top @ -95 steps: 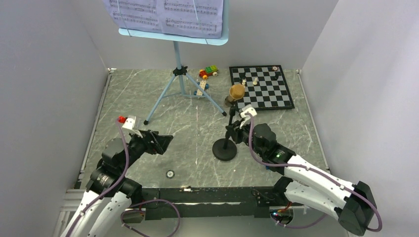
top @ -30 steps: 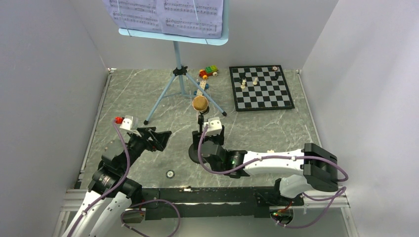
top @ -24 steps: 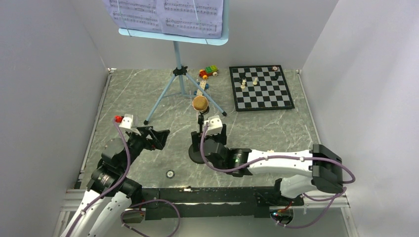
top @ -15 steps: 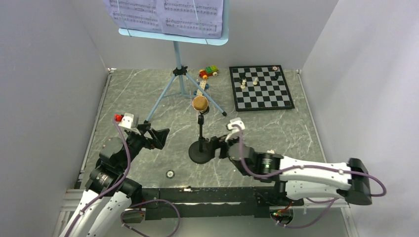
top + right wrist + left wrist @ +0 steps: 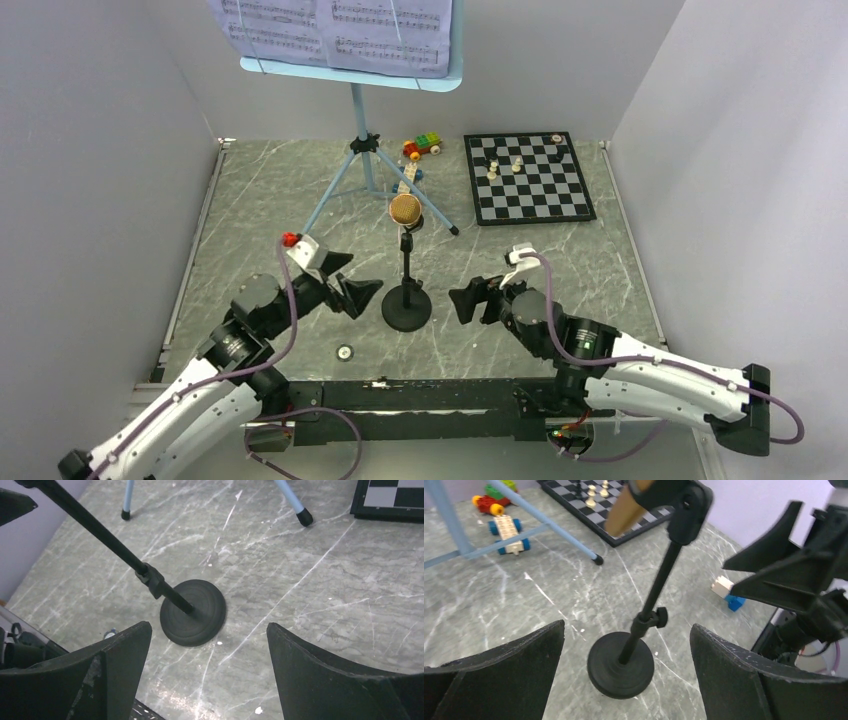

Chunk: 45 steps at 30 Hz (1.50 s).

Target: Pack up the instrument practice props

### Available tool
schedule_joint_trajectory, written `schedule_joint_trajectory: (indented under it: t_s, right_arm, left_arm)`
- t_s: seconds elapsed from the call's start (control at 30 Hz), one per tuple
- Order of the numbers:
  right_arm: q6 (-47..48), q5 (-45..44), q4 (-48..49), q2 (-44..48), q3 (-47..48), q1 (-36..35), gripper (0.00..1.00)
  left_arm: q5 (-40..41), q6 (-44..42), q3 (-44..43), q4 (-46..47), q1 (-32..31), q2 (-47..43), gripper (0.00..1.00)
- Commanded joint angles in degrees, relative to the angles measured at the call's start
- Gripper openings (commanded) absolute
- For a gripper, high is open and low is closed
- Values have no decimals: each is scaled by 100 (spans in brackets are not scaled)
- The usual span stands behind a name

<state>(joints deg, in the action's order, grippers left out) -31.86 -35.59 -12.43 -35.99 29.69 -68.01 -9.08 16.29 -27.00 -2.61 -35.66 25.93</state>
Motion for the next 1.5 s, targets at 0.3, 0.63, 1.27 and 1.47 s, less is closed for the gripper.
schedule_joint_trajectory:
  t_s: [0.3,0.63,1.27,1.47]
  right_arm:
    - [328,1866,491,-526,45,754,90]
    - [377,1801,404,-526,22,769,90]
    - [381,2263,597,-760,286,824,89]
    - [244,2532,747,-988,396,853,89]
  left_arm:
    - [1480,-585,-351,1569,-1419,1356,98]
    - [1697,-804,-532,2249,-1514,2194,93]
    - [1590,-1356,-897,2340,-1593,2944,56]
    - [1431,-1449,-868,2261,-1591,2827,30]
